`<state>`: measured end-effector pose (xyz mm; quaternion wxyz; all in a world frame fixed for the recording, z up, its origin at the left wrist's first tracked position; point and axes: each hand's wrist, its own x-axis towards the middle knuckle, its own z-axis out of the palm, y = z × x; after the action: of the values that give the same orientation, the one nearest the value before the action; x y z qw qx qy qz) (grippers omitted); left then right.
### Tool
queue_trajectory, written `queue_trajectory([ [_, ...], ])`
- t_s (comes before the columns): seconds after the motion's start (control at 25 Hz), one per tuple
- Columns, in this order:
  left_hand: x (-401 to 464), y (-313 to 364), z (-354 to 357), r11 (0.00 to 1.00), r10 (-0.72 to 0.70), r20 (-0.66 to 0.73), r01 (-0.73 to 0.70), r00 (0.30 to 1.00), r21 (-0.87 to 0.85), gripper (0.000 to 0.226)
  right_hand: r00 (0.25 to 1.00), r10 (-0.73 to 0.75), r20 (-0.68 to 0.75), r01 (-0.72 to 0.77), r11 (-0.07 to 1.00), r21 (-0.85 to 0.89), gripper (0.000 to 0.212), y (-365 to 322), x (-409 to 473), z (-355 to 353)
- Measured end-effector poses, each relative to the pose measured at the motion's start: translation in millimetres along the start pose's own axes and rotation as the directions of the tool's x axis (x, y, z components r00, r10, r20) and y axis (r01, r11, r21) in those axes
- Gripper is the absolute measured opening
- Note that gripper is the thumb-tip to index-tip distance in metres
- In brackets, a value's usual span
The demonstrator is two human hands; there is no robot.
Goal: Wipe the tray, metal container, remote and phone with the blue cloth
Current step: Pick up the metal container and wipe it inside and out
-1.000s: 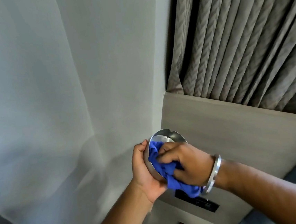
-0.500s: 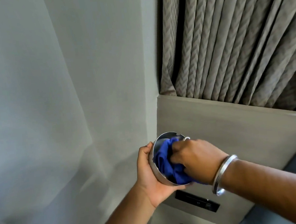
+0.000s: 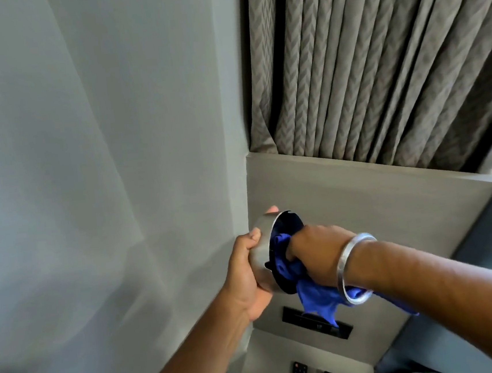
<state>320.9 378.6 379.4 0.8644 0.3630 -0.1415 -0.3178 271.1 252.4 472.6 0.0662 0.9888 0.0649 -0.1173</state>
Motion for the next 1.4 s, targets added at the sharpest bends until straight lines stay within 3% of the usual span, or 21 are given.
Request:
queue_trajectory([
  [0.08,1,-1,2,0.998,-0.013,-0.009,0.012,1.000,-0.062,0.070,0.989,0.055,-0.137,-0.064,0.996,-0.062,0.016,-1,0,4],
  [0.2,3,-5,4,0.994,-0.049,0.016,0.050,0.999,-0.097,0.061,0.887,0.044,-0.460,-0.164,0.960,-0.225,0.016,-9,0,6],
  [0.32,1,-3,3,0.979,-0.107,0.080,0.119,0.991,-0.163,0.064,0.768,-0.092,-0.634,-0.122,0.950,-0.286,0.014,-11,-5,13],
  [0.4,1,2,3,0.973,-0.116,0.120,0.137,0.986,-0.186,0.069,0.746,-0.119,-0.655,-0.073,0.963,-0.258,0.018,-12,-5,9],
  [0.56,8,10,1,0.978,-0.088,0.092,0.104,0.992,-0.181,0.065,0.891,-0.032,-0.452,-0.058,0.981,-0.185,0.016,-13,1,-5],
  [0.68,13,10,1,0.999,0.011,0.029,-0.010,1.000,-0.043,0.057,0.989,0.007,-0.148,-0.029,0.989,-0.146,0.012,-5,-3,-10],
  [0.76,12,8,1,0.999,0.039,0.054,-0.039,0.998,0.006,0.061,0.999,-0.031,0.011,0.031,0.999,0.017,0.011,2,-7,-9],
  [0.84,8,2,3,0.999,0.034,0.051,-0.035,0.998,0.022,0.060,0.994,-0.098,0.037,0.090,0.981,0.173,0.002,3,-9,-7],
  [0.96,4,-1,7,0.996,0.075,0.034,-0.073,0.997,-0.053,0.053,0.983,-0.186,-0.009,0.174,0.904,0.390,0.012,-3,-13,-8],
  [1.04,5,3,10,0.984,0.173,0.034,-0.171,0.984,-0.049,0.046,0.986,-0.144,-0.085,0.163,0.720,0.675,0.015,-5,-17,-12],
  [1.08,6,4,9,0.982,0.187,-0.017,-0.187,0.982,-0.013,0.040,0.992,-0.081,-0.093,0.122,0.510,0.852,0.016,-7,-19,-15],
  [1.12,12,3,3,0.988,0.132,-0.054,-0.136,0.990,-0.072,0.034,0.998,-0.039,-0.046,0.053,0.203,0.978,0.019,-8,-19,-17],
  [1.16,12,2,-5,0.994,0.099,-0.124,-0.104,0.987,-0.037,0.038,1.000,-0.025,0.012,-0.015,-0.124,0.992,0.024,-11,-17,-18],
  [1.2,10,3,-3,0.998,0.053,-0.148,-0.046,0.988,0.047,0.047,0.999,0.008,0.032,-0.027,-0.364,0.931,0.025,-13,-15,-19],
  [1.24,9,7,9,0.996,0.018,-0.180,-0.002,0.983,0.089,0.053,0.998,0.058,0.004,0.024,-0.470,0.882,0.021,-11,-13,-19],
  [1.28,11,12,11,0.999,0.004,-0.140,0.003,0.990,0.054,0.050,0.990,0.128,-0.057,0.110,-0.458,0.882,0.015,-7,-13,-18],
  [1.32,13,19,7,0.999,0.034,-0.114,-0.038,0.993,-0.035,0.052,0.967,0.204,-0.154,0.216,-0.333,0.918,0.012,1,-14,-15],
  [1.4,19,35,-11,0.975,0.031,-0.140,-0.061,0.990,-0.215,0.063,0.904,0.269,-0.333,0.335,0.040,0.941,0.010,23,-21,-13],
])
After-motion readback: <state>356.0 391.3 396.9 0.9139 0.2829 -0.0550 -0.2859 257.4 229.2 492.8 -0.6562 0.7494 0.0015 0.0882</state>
